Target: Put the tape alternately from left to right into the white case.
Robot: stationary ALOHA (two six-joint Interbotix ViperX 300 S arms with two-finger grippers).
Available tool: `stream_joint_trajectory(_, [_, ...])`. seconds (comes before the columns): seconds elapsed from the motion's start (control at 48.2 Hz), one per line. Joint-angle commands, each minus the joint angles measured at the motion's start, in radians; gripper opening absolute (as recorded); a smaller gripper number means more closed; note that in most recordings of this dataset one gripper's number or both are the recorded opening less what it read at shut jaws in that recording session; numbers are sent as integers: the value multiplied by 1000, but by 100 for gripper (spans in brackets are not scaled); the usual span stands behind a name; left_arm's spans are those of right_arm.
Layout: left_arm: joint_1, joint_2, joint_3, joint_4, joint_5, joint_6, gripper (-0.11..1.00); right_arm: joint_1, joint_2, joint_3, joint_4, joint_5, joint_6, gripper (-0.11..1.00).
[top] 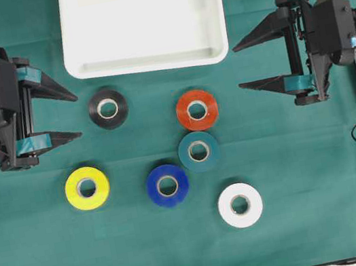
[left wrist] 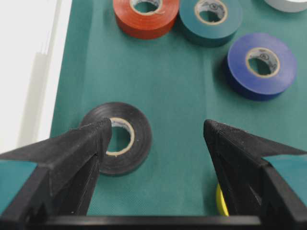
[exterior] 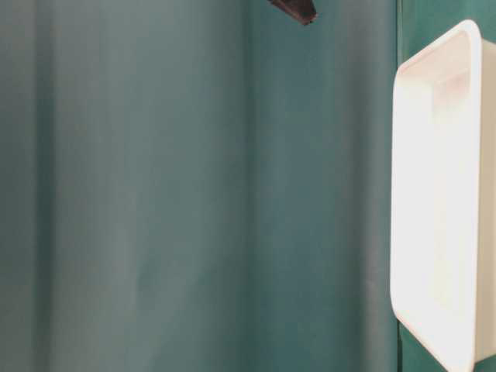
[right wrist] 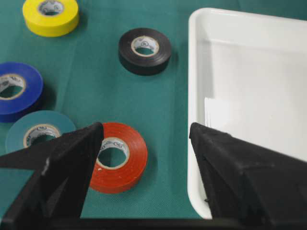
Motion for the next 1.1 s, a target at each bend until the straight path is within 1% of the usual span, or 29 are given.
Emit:
stream_joint_trajectory(0.0, [2, -5, -12, -3, -5, -2, 88, -2, -3, -21, 2, -3, 2, 84])
stream_joint_trajectory(0.145, [3, -3, -12, -3, -5, -11, 88, -2, 2, -18, 3, -3, 5, 84])
stream_joint_trajectory(0.394, [3, -3, -6, -3, -5, -12, 88, 12, 58, -23, -2, 20, 78, 84])
stream_joint_trajectory(0.56, [3, -3, -6, -3, -5, -12, 88, 43, 117, -40, -2, 20, 100, 84])
stream_joint_trajectory(0.809, [3, -3, -2, -3, -5, -12, 88, 103, 229, -107, -2, 21, 103, 84])
stream_joint_trajectory(0.933, [3, -3, 0, -3, -5, -12, 88, 121, 291, -149, -2, 26, 103, 84])
stream_joint_trajectory(1.078, [3, -3, 2, -3, -5, -12, 88, 137, 362, -201, -3, 60, 101, 84])
